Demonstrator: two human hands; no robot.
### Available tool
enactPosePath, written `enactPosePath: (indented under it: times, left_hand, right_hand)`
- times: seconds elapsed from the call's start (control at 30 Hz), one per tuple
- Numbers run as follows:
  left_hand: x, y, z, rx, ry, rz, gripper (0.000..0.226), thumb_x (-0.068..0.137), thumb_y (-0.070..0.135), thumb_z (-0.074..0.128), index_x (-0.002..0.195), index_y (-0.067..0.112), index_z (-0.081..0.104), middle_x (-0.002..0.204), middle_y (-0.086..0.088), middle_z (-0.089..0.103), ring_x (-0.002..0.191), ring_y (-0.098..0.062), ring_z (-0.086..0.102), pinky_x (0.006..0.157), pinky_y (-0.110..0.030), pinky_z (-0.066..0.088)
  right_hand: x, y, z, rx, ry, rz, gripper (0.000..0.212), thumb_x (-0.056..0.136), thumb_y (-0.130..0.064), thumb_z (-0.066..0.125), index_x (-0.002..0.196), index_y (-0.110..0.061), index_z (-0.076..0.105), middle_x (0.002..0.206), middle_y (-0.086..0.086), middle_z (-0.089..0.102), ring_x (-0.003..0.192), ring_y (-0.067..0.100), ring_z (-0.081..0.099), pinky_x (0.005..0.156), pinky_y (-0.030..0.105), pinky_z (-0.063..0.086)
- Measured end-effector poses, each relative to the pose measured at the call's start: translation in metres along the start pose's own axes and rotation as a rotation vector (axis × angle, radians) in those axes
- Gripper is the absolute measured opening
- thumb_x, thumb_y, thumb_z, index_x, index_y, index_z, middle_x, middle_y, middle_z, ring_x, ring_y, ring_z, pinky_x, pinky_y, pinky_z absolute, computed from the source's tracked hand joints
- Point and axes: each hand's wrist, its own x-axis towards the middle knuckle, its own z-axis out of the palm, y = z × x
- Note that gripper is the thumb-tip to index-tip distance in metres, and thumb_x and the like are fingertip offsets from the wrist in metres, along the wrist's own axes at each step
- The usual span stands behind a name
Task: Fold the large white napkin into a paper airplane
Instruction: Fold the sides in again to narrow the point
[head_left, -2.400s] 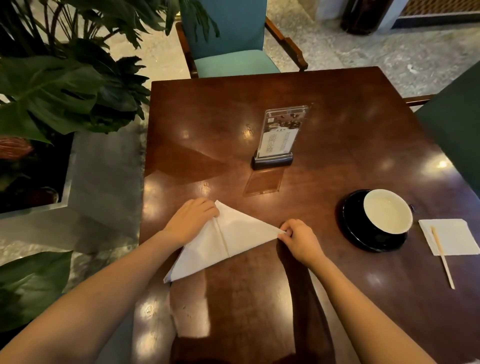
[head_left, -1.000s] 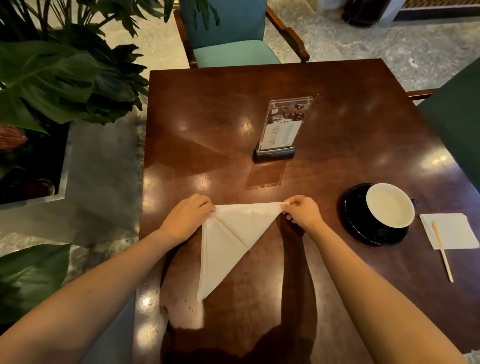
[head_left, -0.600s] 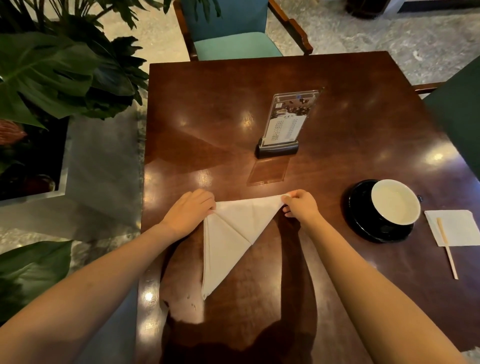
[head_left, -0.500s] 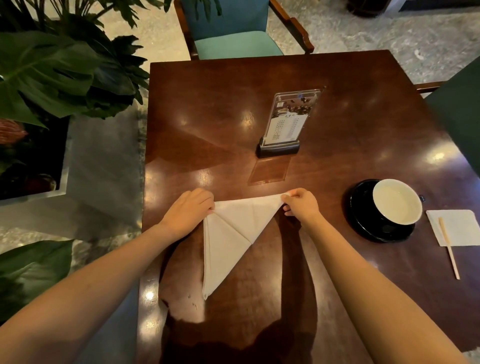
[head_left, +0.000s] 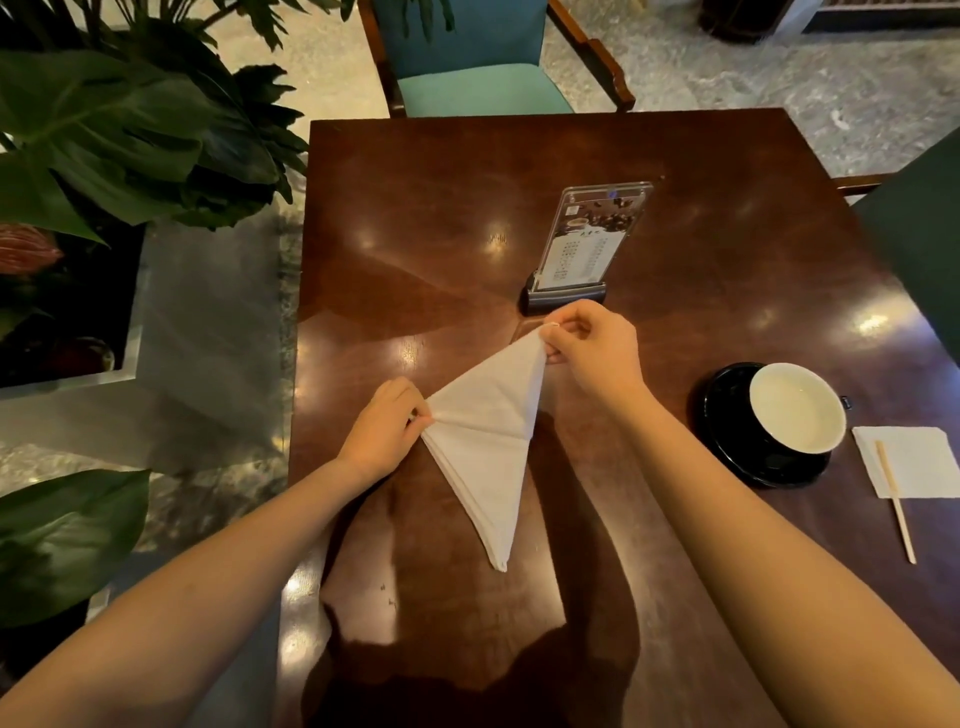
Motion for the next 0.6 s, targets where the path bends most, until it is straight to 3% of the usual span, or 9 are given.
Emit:
enactPosePath:
  times: [0.13,0.3,0.43,0.6]
  left_hand:
    - [-0.002,0.003,0.0,-0.018,0.048,-0.044,0.013,0.086,0.013,0.061,0.08,0.017,0.05,0.083,0.004,0.047,0.083,-0.015,0.043,0.071,-0.024,0.034]
    - [-0.002,0.007,-0.002,-0.026,0.041,-0.045,0.021,0.089,0.012,0.056,0.109,0.018,0.055,0.085,0.005,0.046,0.091,-0.011,0.04,0.076,-0.025,0.033]
    - [-0.002,0.005,0.002,0.012,0.036,-0.035,0.014,0.09,0.007,0.051,0.091,0.015,0.063,0.087,0.003,0.043,0.092,-0.012,0.039,0.073,-0.022,0.03]
    - [-0.006,0.003,0.005,0.074,0.069,0.021,0.013,0.088,0.003,0.05,0.089,0.011,0.061,0.101,0.0,0.051,0.099,-0.014,0.043,0.079,-0.026,0.04]
  right_hand:
    - [-0.041,-0.01,-0.013,-0.108,-0.07,-0.189,0.003,0.084,-0.014,0.066,0.083,-0.017,0.067,0.079,-0.01,0.065,0.071,-0.004,0.06,0.064,0.006,0.047]
    - [-0.103,0.019,-0.017,-0.141,-0.155,-0.36,0.003,0.08,-0.006,0.071,0.081,-0.01,0.07,0.078,-0.011,0.063,0.075,-0.009,0.058,0.066,0.002,0.041]
    - [-0.149,0.063,0.002,-0.066,-0.138,-0.342,0.006,0.077,-0.008,0.07,0.08,-0.014,0.069,0.083,-0.009,0.066,0.082,-0.001,0.061,0.073,0.007,0.044]
    - [-0.188,0.109,0.035,-0.197,-0.109,-0.368,0.012,0.076,-0.005,0.07,0.081,-0.016,0.067,0.09,-0.006,0.066,0.09,0.003,0.055,0.081,0.004,0.038]
